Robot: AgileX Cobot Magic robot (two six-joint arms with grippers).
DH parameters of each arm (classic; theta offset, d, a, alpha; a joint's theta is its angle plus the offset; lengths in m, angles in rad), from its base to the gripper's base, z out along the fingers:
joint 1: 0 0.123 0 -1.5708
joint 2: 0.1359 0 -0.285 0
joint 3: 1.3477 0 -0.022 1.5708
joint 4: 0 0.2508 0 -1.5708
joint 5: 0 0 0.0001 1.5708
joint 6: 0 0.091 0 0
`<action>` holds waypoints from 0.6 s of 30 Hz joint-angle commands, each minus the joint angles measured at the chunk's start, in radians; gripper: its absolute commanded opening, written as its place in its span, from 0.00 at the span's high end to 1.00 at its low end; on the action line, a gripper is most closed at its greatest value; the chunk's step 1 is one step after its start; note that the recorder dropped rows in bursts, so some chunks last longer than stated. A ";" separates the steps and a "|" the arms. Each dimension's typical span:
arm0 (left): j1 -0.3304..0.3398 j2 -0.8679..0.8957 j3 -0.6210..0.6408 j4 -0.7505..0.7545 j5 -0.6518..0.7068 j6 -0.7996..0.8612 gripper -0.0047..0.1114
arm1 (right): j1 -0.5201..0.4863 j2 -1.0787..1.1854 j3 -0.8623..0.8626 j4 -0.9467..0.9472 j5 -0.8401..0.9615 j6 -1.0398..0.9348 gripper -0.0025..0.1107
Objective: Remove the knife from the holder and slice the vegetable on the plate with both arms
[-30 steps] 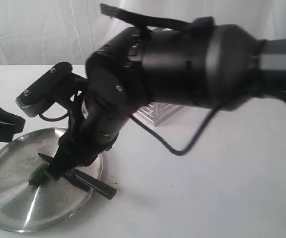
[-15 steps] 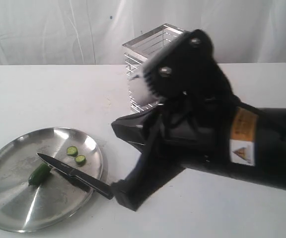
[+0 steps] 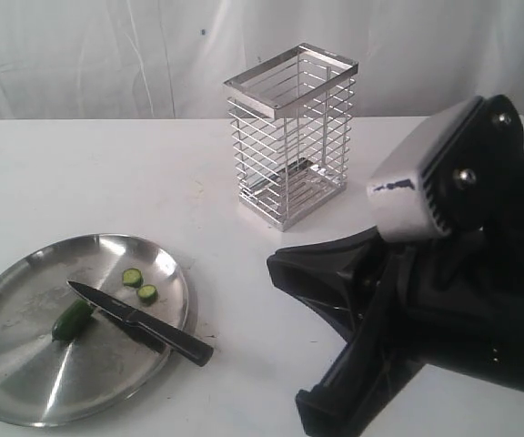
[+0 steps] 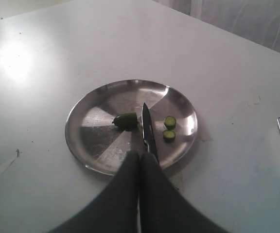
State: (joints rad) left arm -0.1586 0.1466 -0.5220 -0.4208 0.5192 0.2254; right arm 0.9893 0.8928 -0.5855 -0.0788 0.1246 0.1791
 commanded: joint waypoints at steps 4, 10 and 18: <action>-0.004 -0.007 0.005 -0.012 0.004 -0.008 0.96 | -0.003 -0.007 0.005 0.001 -0.022 0.009 0.98; -0.004 -0.008 0.058 0.085 -0.083 -0.008 0.96 | -0.003 -0.007 0.005 0.001 -0.060 0.009 0.98; -0.004 -0.085 0.288 0.336 -0.153 -0.008 0.96 | -0.003 -0.029 0.009 0.005 -0.060 0.011 0.98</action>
State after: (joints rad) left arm -0.1586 0.0946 -0.3110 -0.1060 0.3757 0.2254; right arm 0.9893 0.8783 -0.5855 -0.0766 0.0764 0.1831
